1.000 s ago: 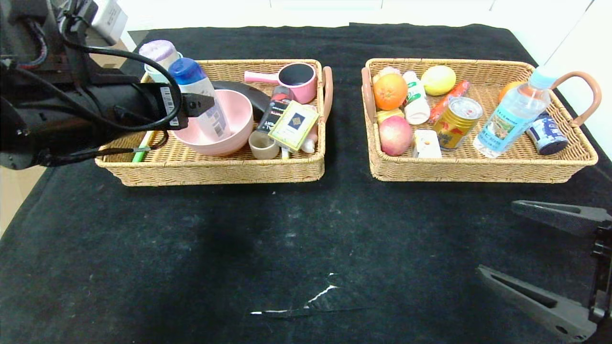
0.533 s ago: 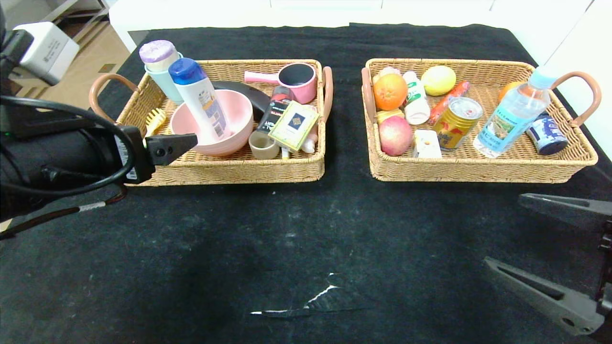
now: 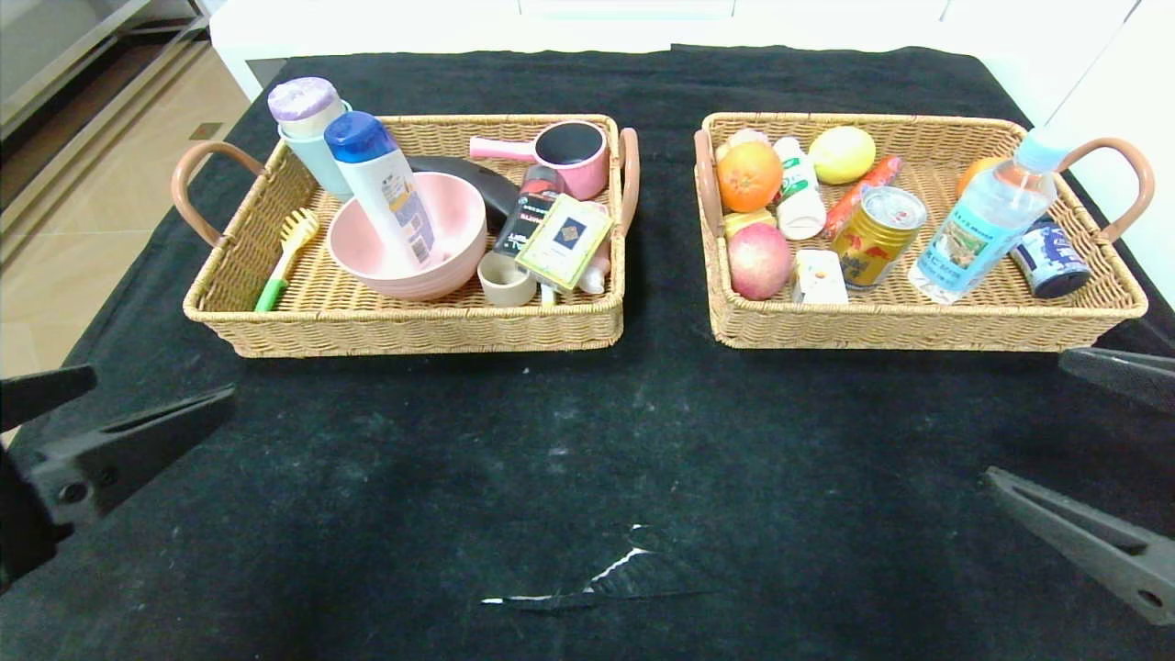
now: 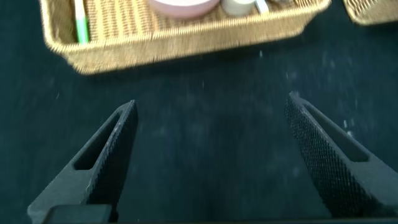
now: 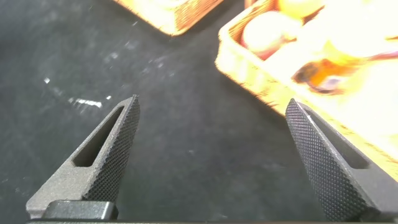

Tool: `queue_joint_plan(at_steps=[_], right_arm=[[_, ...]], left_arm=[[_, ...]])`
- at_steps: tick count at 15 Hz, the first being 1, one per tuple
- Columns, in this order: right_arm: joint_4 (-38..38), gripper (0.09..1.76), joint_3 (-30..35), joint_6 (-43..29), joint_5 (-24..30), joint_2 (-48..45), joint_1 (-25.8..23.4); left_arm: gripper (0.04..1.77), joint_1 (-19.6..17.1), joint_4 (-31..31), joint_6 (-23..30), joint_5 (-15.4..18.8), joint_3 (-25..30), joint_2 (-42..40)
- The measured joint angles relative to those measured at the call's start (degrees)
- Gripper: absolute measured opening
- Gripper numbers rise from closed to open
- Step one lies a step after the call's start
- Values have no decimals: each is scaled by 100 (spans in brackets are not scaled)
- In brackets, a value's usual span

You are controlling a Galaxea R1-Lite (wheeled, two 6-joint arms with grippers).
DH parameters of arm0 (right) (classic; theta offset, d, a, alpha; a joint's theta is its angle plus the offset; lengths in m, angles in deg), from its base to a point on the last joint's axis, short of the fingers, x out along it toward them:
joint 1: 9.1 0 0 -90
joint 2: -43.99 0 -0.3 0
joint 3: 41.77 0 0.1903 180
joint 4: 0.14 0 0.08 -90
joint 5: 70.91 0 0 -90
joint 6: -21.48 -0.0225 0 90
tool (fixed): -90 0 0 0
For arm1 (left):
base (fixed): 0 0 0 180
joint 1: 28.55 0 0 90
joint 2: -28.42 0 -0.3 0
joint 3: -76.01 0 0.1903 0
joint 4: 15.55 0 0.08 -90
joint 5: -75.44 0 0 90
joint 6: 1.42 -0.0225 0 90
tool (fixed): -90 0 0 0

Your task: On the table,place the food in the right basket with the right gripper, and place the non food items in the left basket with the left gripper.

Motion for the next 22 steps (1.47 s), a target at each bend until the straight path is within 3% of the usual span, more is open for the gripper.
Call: queue_joint_plan(at_steps=[2,5,9,13,16,18,20,22], right_arm=[[-197,171,5,-13,-26,-349,-152],[-1563,171,-102,-2,-54,-1250,-441],[-2812,171,-328,100,-325,-2316,-827],[-3916,171,-678,227,-332,-3014,-1064],[-4362,171,-791,265,-317,-3484,-1580],[-4756,171,-846,336,-419,-3785,-1894],[-4781,171,-912,323,-475,-3925,-2197],[-4797,171,-995,336,-139,-4000,-2639]], left_arm=[[170,-37,282,-15,11,155,-535],[170,-339,868,-113,154,221,-1263],[171,-1492,1370,-256,1030,210,-2093],[171,-2654,1484,-452,1818,177,-2773],[171,-3439,1602,-473,2866,166,-3173],[171,-3679,1886,-440,3205,135,-3369],[171,-3721,1899,-416,3246,74,-3449],[172,-3671,1899,-418,3265,-35,-3451]])
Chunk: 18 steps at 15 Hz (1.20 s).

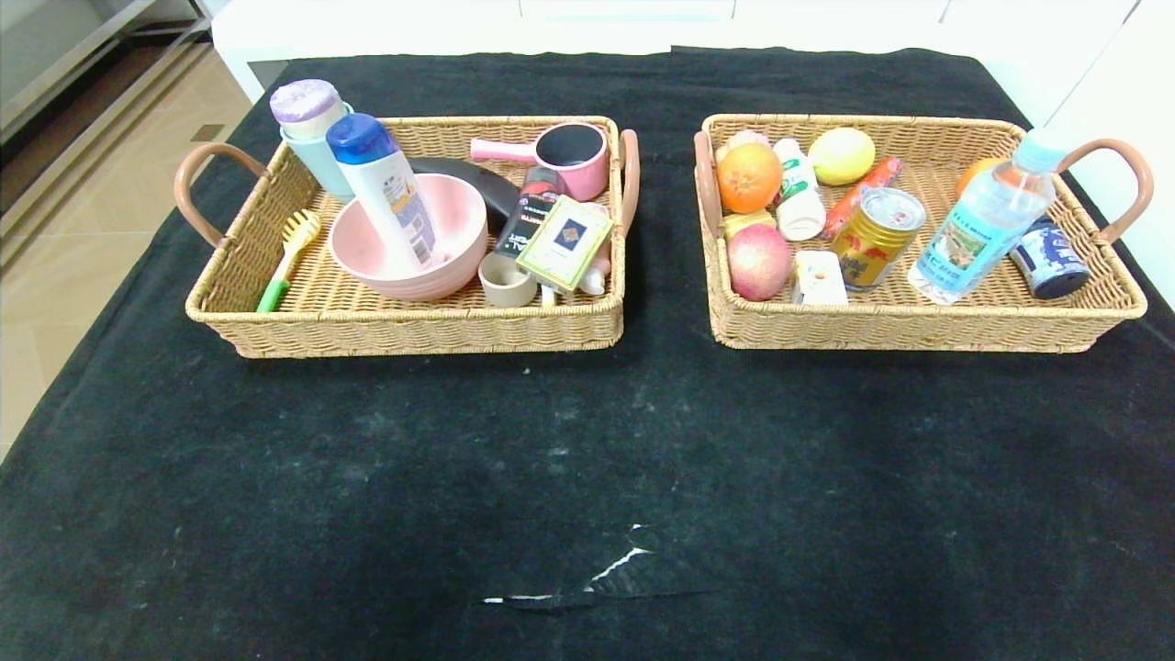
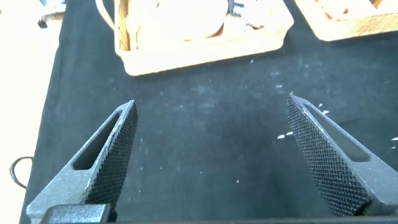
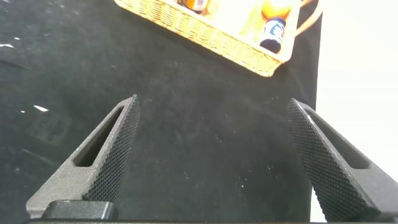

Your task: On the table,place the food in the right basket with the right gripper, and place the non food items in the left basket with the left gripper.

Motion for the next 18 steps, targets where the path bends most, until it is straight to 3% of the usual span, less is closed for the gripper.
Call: queue_joint_plan(at_steps=[3,6,9,12,15,18], right_arm=[[-20,171,232,-157,100,-216,-194],[-20,171,542,-315,98,-488,-135],[-11,171,844,-311,102,-791,-78],[-6,171,1207,-304,128,-1197,-45],[110,171,1690,-523,56,-1512,-34],[925,171,2339,-848,-63,-1613,-33]], left_arm=[[172,289,52,49,66,22,16],[172,1028,218,204,-134,16,2],[172,1265,384,210,-154,346,-310],[172,1304,199,57,-151,925,-811],[172,1318,-512,-414,-286,1827,-1265],[172,1320,-1226,-689,-1096,2847,-1501]])
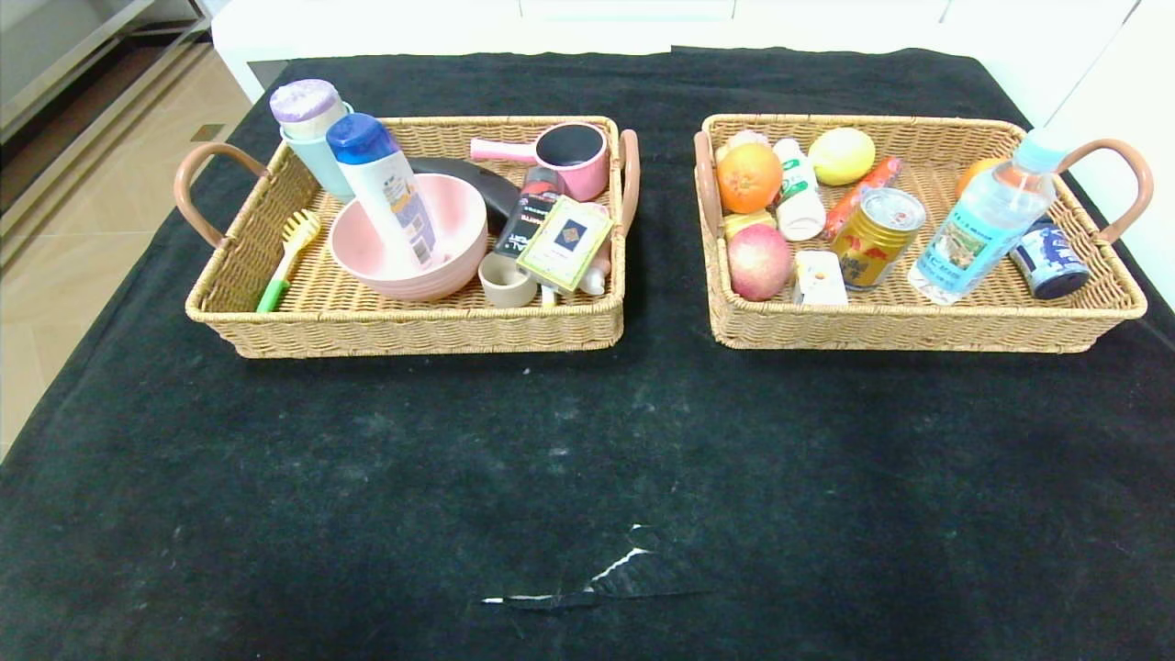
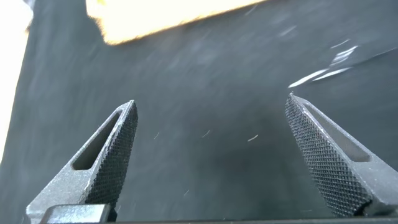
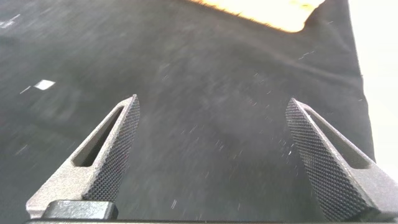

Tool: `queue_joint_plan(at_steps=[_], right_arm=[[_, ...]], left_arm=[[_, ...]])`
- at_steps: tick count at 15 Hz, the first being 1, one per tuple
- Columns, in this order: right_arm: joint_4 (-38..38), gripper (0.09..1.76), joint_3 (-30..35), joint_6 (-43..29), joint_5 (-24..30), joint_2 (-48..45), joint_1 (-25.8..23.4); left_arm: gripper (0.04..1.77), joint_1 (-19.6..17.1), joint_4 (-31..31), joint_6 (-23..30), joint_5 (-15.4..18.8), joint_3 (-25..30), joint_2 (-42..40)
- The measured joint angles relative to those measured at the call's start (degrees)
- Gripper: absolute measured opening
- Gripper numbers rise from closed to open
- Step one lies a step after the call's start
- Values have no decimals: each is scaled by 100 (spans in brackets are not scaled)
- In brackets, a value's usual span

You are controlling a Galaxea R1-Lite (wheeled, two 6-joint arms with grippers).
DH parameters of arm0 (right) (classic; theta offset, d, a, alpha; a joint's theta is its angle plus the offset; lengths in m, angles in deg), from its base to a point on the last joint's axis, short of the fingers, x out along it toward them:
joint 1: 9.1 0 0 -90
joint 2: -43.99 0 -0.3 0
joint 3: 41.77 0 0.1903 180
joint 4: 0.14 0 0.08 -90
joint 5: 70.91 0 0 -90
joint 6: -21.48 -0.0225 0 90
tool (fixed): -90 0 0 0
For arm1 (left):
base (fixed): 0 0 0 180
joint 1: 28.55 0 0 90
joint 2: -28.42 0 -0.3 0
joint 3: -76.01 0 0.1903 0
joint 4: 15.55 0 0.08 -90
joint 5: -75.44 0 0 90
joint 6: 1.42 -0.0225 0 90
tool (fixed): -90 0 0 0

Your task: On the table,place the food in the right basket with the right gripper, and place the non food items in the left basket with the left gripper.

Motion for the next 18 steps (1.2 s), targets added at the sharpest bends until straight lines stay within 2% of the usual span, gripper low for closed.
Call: queue_joint_plan(at_steps=[2,4,8,11,14,18], right_arm=[[1084,171,712,-55,-195,-20,0],[1782,171,1351,-9,-466,-24,0],[1485,171,1638,-144,-639,-29,7],[1239,171,1641,-358,-641,-32,7],[1230,171,1626,-416,-642,-32,7],[1284,171,1648,-877,-798,-32,7]], left_arm=[[172,0,-132,0,-336,491,-71],[172,2,-157,-15,-447,806,-94],[172,0,-168,85,-677,1254,-108],[172,0,-190,179,-690,1310,-111],[172,0,-174,433,-712,1321,-111],[172,0,-171,601,-778,1326,-111]])
